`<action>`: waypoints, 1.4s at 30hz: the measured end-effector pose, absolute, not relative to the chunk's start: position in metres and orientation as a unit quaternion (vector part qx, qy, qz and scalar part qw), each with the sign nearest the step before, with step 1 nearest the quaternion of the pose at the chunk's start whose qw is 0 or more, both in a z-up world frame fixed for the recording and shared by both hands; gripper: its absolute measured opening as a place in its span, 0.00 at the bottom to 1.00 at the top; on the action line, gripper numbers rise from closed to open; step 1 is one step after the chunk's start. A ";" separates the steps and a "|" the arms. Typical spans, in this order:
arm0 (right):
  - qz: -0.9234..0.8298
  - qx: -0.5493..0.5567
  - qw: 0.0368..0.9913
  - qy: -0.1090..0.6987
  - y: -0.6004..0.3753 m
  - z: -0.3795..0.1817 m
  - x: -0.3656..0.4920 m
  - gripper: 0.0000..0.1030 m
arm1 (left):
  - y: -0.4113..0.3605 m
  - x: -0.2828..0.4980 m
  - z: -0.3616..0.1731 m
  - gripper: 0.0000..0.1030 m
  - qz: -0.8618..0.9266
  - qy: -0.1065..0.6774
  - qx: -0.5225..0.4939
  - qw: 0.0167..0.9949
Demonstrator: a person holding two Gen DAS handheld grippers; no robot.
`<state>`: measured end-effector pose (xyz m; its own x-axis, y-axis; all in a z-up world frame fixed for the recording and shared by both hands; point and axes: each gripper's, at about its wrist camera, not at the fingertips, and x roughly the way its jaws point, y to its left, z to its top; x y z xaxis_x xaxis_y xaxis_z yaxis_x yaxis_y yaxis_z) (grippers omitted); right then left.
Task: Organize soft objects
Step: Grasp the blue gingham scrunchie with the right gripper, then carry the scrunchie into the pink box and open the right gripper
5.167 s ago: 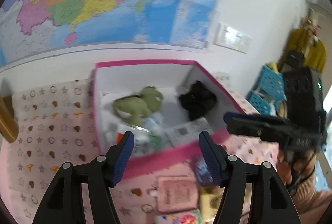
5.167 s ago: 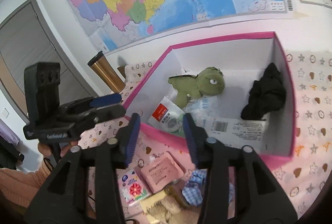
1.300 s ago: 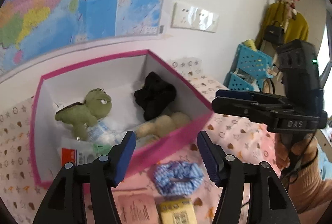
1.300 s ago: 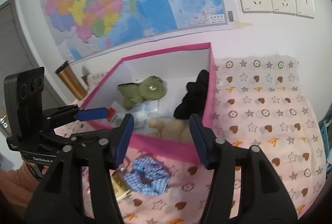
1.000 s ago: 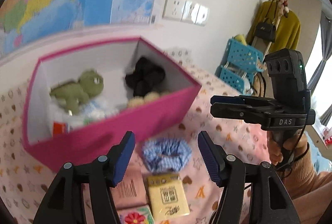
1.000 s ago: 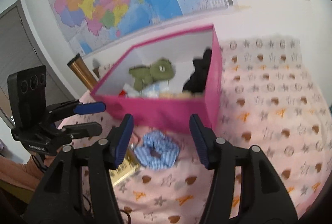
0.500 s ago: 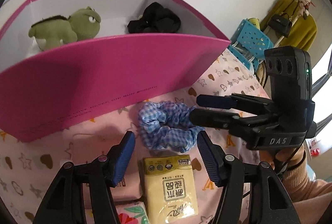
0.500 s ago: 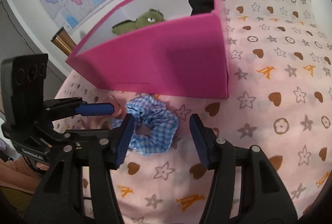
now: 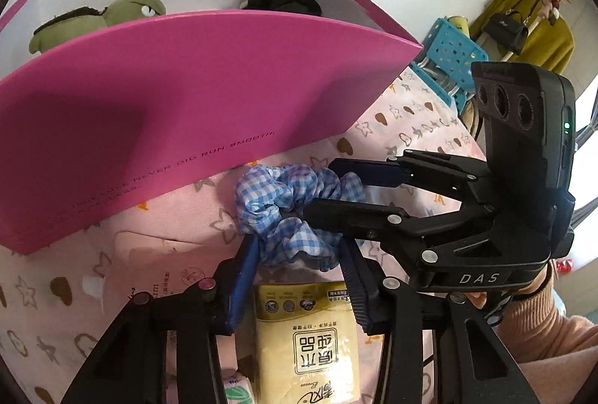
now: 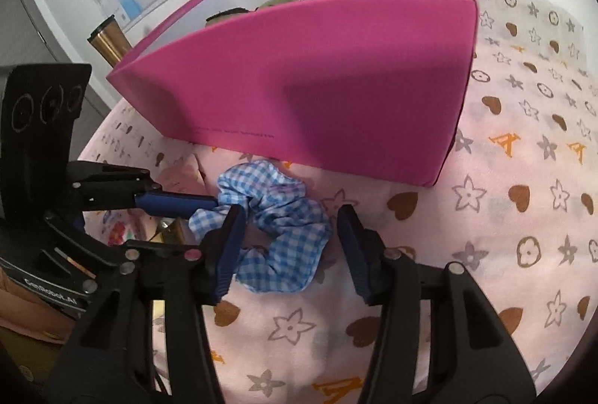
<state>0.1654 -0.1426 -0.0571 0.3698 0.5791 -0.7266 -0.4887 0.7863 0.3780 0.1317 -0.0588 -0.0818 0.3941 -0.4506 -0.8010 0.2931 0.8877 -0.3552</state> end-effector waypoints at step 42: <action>0.375 0.062 0.858 0.347 -0.152 0.042 0.127 0.11 | -0.054 0.086 0.014 0.19 -0.244 0.369 -0.053 0.895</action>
<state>0.1272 -0.1519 0.0417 0.4787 0.6860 -0.5479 -0.5997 0.7113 0.3666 0.0859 -0.0542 0.0141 0.6091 -0.4765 -0.6340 0.3979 0.8751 -0.2754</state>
